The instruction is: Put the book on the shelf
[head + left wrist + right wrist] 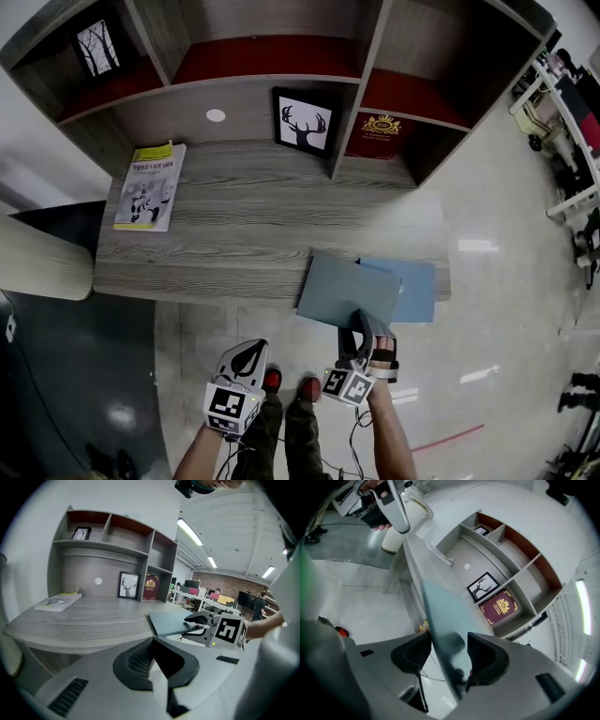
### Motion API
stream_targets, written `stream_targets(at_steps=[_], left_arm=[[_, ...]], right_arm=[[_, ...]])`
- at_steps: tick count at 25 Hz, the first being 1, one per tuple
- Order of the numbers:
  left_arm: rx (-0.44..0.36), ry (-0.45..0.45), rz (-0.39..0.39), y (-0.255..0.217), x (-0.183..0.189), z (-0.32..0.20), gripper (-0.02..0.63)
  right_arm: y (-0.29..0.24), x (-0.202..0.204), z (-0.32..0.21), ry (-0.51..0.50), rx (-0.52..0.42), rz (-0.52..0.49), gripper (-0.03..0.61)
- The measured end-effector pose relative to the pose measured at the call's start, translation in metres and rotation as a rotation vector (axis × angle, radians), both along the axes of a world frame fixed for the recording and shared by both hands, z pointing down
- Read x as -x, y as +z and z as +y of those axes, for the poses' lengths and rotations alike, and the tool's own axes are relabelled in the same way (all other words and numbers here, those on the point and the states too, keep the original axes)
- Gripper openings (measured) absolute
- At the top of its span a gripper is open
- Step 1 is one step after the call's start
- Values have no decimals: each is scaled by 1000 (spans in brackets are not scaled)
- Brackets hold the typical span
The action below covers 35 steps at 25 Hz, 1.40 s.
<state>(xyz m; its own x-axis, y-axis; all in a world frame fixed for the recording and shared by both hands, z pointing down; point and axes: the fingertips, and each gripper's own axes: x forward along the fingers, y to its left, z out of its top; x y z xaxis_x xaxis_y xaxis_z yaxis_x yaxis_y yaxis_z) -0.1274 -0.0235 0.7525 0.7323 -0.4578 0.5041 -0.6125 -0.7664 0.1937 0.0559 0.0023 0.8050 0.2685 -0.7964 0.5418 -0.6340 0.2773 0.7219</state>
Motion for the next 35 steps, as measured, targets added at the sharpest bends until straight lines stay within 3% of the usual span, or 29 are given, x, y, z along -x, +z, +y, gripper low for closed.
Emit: stream_targets(at_steps=[11, 26, 35], left_arm=[[-17, -5, 3, -14, 5, -1, 6], [-21, -16, 3, -35, 9, -1, 6], [-42, -24, 21, -61, 4, -9, 6]], right_arm=[[-5, 1, 6, -4, 50, 35, 202], [-35, 0, -2, -2, 4, 72, 107], [-66, -20, -10, 95, -94, -139, 81]])
